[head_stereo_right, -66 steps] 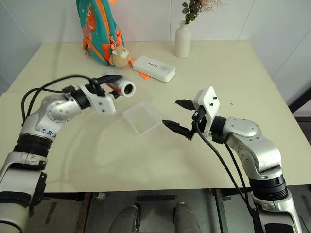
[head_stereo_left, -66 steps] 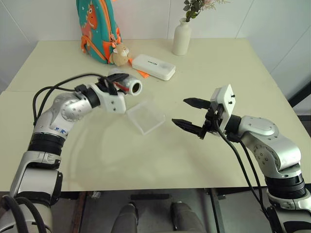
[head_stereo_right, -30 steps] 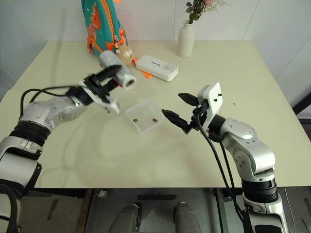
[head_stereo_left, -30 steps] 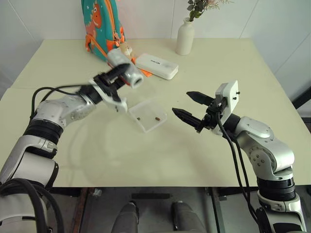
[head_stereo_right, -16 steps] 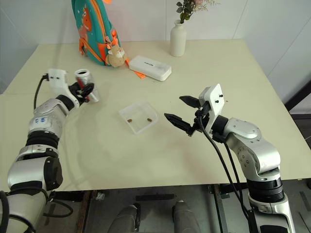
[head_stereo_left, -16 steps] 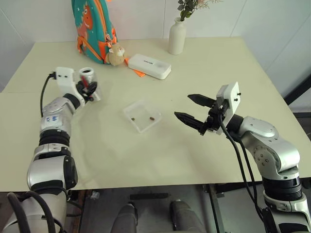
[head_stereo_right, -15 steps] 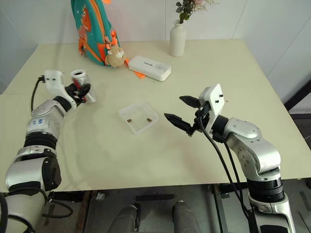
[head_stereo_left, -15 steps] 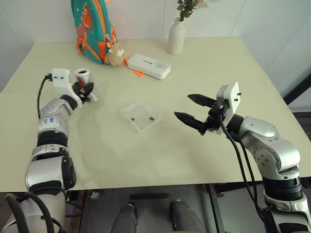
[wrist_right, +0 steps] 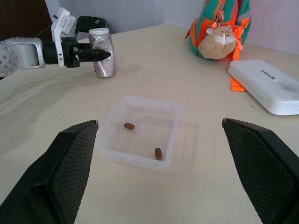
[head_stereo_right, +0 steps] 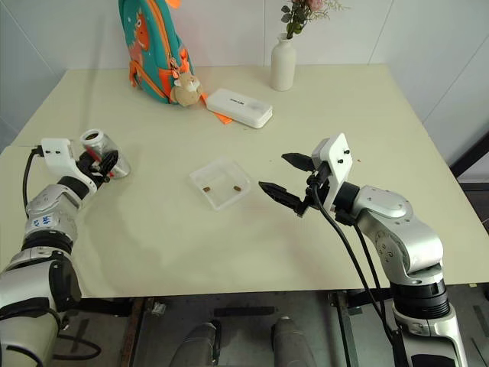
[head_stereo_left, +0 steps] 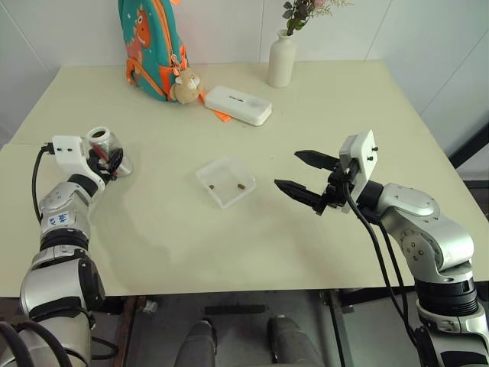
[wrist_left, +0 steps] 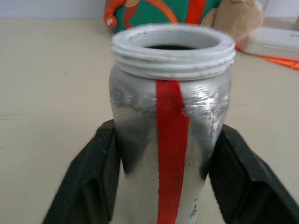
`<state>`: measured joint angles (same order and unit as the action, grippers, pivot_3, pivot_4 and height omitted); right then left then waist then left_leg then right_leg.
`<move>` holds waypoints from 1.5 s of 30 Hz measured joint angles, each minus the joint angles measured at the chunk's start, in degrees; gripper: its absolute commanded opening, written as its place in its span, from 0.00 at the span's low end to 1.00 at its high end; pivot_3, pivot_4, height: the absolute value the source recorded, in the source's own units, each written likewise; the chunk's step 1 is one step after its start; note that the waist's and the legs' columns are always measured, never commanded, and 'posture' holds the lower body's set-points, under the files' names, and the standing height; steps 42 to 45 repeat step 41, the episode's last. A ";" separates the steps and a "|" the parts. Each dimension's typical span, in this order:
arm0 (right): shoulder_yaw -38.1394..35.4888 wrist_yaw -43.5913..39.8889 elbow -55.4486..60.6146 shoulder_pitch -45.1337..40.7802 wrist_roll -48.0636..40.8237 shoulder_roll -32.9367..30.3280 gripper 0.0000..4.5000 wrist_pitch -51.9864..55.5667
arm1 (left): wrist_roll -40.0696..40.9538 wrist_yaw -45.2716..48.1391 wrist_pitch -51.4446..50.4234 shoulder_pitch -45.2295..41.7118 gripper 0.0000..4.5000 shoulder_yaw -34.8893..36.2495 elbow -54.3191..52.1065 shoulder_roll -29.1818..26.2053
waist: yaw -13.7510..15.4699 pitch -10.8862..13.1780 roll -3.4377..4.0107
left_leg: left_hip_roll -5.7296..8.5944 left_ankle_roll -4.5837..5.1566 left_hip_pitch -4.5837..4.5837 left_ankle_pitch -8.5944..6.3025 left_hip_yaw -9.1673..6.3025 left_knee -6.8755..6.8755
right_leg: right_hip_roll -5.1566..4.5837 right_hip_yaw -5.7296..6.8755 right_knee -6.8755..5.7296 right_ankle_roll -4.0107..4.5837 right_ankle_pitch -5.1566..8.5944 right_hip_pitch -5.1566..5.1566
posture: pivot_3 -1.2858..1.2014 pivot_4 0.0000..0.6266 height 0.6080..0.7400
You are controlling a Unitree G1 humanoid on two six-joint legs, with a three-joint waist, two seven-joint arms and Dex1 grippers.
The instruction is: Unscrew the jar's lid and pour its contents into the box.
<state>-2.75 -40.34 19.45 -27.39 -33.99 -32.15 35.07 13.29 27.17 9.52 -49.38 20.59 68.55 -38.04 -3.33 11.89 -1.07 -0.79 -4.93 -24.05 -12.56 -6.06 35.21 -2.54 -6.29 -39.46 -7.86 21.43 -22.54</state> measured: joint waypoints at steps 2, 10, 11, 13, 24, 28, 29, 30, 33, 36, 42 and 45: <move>0.00 0.00 0.00 -0.01 -0.02 0.01 1.00 0.02 | 0.08 -0.16 -0.04 0.57 0.97 0.67 0.10 0.00 | 0.14 -0.01 -0.02 | 0.01 -0.01 -0.01 0.01 -0.02 0.00 | 0.00 0.01 0.00 0.00 0.00 0.00 | 0.52 0.24 1.00; 0.10 -0.42 0.37 -0.24 -0.21 -0.01 1.00 0.03 | 2.57 6.07 -5.19 9.28 0.99 1.84 -11.38 -2.43 | -0.37 -0.02 -0.04 | -0.06 -0.01 0.00 0.01 -0.01 -0.08 | 0.02 -0.01 0.03 0.01 0.00 -0.03 | 0.52 0.24 1.00; 0.02 -0.66 0.62 -0.10 -0.42 -0.13 1.00 0.04 | 2.70 7.46 -6.27 12.95 0.99 1.81 -15.57 -3.42 | -0.60 -0.02 -0.04 | -0.08 -0.01 0.00 0.01 -0.01 -0.11 | 0.02 -0.02 0.05 0.01 0.01 -0.03 | 0.52 0.24 1.00; -0.09 -1.15 0.70 0.13 -0.64 -0.45 1.00 0.09 | 3.16 9.44 -8.83 19.74 0.99 1.92 -23.54 -5.12 | -0.77 -0.02 -0.04 | -0.09 -0.01 0.00 0.01 0.00 -0.12 | 0.01 -0.03 0.06 0.02 0.01 -0.03 | 0.52 0.24 1.00; -2.11 -9.29 0.47 3.18 -0.23 -4.28 1.00 -6.00 | 9.13 26.42 -7.44 38.11 0.99 3.31 -55.59 -12.01 | 1.47 -0.01 -0.04 | -0.12 0.01 0.12 0.07 0.05 -0.13 | -0.01 0.08 0.50 0.24 -0.34 0.28 | 0.52 0.24 1.00; -2.19 -13.96 -0.11 7.56 3.54 -8.11 1.00 -11.78 | 11.19 35.24 -10.29 37.12 0.99 -0.65 -61.35 -15.43 | 1.56 0.03 0.03 | -0.12 0.04 0.34 0.05 0.20 -0.28 | -0.02 0.01 1.10 0.09 -0.50 0.65 | 0.52 0.24 1.00; -2.21 -14.43 -0.30 7.83 3.61 -8.21 1.00 -12.13 | 11.13 36.42 -10.09 35.72 0.99 -2.21 -61.56 -15.27 | 1.55 0.04 0.04 | -0.13 0.06 0.50 0.04 0.20 -0.34 | -0.02 0.01 1.27 0.07 -0.52 0.86 | 0.52 0.24 1.00; -2.36 -14.93 -0.52 8.06 3.54 -8.91 1.00 -12.17 | 10.89 37.54 -9.52 33.68 0.99 -4.12 -61.50 -14.64 | 1.55 0.04 0.04 | -0.14 0.07 0.65 0.04 0.22 -0.44 | -0.02 0.01 1.43 0.06 -0.54 1.03 | 0.52 0.24 1.00; -4.51 -15.27 -0.78 8.94 3.49 -10.86 1.00 -12.10 | 10.42 39.54 -8.16 28.89 0.99 -8.54 -61.02 -12.59 | 1.58 0.03 0.03 | -0.15 0.10 0.69 0.02 0.24 -0.55 | -0.02 -0.01 1.58 0.03 -0.60 1.09 | 0.52 0.24 1.00; -7.69 -14.51 -0.07 12.74 3.25 -12.55 1.00 -11.17 | 10.10 40.66 -7.81 25.67 0.99 -11.13 -60.50 -10.56 | 1.45 0.03 0.03 | -0.18 0.12 0.68 0.00 0.25 -0.64 | 0.01 -0.04 1.61 0.02 -0.55 1.04 | 0.52 0.24 1.00; -10.72 -12.49 1.61 16.85 3.05 -12.66 1.00 -10.01 | 10.14 40.54 -8.24 25.59 0.99 -11.32 -59.32 -10.20 | 0.59 0.03 0.03 | -0.21 0.14 0.69 -0.01 0.31 -0.76 | 0.01 -0.08 1.63 0.01 -0.48 0.99 | 0.52 0.24 1.00; -10.72 -12.49 1.61 16.85 3.05 -12.66 1.00 -10.01 | 10.14 40.54 -8.24 25.59 0.99 -11.32 -59.32 -10.20 | 0.59 0.03 0.03 | -0.21 0.14 0.69 -0.01 0.31 -0.76 | 0.01 -0.08 1.63 0.01 -0.48 0.99 | 0.52 0.24 1.00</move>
